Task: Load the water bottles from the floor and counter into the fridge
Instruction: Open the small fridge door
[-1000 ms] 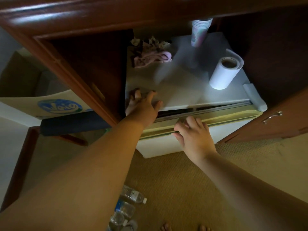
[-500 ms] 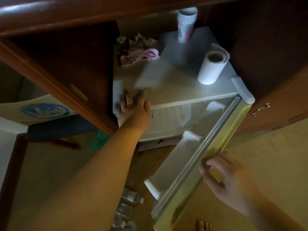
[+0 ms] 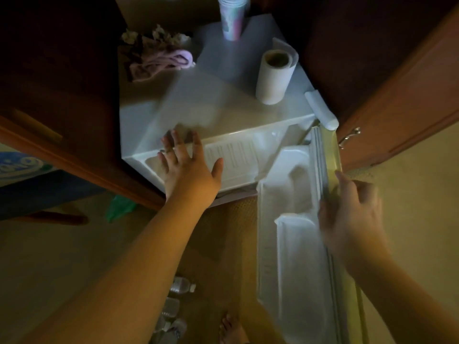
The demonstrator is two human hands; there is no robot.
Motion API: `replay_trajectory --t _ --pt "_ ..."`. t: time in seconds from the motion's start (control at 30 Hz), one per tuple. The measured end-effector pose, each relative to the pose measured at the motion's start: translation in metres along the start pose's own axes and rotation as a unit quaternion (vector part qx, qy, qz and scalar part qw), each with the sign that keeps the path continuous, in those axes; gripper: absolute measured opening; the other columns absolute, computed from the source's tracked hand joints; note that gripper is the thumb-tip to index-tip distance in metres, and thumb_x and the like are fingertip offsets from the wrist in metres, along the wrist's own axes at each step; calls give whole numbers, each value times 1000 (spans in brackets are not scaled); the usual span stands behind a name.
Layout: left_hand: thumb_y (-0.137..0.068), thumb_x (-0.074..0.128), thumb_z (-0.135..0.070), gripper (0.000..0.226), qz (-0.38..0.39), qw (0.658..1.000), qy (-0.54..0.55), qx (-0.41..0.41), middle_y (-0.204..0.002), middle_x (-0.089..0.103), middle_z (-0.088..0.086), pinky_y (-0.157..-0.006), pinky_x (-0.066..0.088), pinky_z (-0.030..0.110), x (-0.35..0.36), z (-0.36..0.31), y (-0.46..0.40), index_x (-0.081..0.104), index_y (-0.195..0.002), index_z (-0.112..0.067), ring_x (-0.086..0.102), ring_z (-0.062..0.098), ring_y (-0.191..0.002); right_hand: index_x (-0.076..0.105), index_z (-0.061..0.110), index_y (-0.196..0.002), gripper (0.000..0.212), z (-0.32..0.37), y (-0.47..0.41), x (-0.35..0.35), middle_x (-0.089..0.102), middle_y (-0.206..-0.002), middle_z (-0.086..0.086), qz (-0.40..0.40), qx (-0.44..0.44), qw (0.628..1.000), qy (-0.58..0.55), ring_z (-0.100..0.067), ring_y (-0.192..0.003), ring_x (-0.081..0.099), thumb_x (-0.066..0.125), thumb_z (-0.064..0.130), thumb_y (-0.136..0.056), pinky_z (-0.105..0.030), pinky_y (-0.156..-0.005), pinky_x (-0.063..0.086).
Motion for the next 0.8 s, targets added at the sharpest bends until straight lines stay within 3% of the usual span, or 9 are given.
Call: replay_trajectory --t 0.13,0.2,0.27,0.37,0.6,0.8 --pt "-92 35 -74 97 -3 1000 -2 -18 -166 -17 20 -121 12 63 6 -2 0 -9 -161 -21 -11 43 -153 21 11 -160 79 -5 -15 12 37 -155 -19 53 74 994 55 -39 -136 37 55 9 -89 -57 -106 38" --pt "-90 37 -75 103 -7 1000 -20 -11 -165 -19 21 -121 12 63 9 -1 3 -14 -160 -19 -13 43 -153 21 9 -160 72 -12 -17 14 31 -162 -18 51 83 993 72 -40 -142 34 52 14 -95 -57 -109 37" --pt "-89 38 -75 106 -9 1000 -28 -8 -165 -20 21 -121 12 63 11 -2 5 -16 -159 -18 -14 43 -152 21 6 -159 67 -21 -15 12 27 -164 -21 30 68 993 92 -42 -147 31 46 32 -103 -58 -114 34" --pt "-88 41 -76 109 -11 1000 -18 -23 -165 -21 21 -121 11 63 12 -7 3 -18 -158 -19 -16 42 -152 4 9 -162 85 -38 -21 13 7 -170 -18 85 62 984 144 -32 -157 12 28 65 -101 -53 -124 16" --pt "-90 35 -76 104 -12 999 -19 -47 -166 -10 26 -123 7 60 5 -30 -1 -8 -160 -13 -7 47 -152 -18 17 -160 96 -67 -47 6 -15 -170 -13 125 77 969 196 -31 -157 -13 10 80 -92 -59 -124 -1" --pt "-90 44 -71 106 -6 1000 -9 -5 -167 -13 21 -124 4 56 10 -53 2 -10 -161 -14 -10 39 -154 -22 24 -159 101 -85 -66 0 -17 -170 -11 127 59 965 221 -33 -155 -18 9 87 -87 -63 -122 -4"
Point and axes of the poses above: each hand's wrist, its own y-axis away from the middle knuckle, its own x-axis out of the palm, z = x × y, the point moved 4 cm from there along -y, towards the middle knuckle
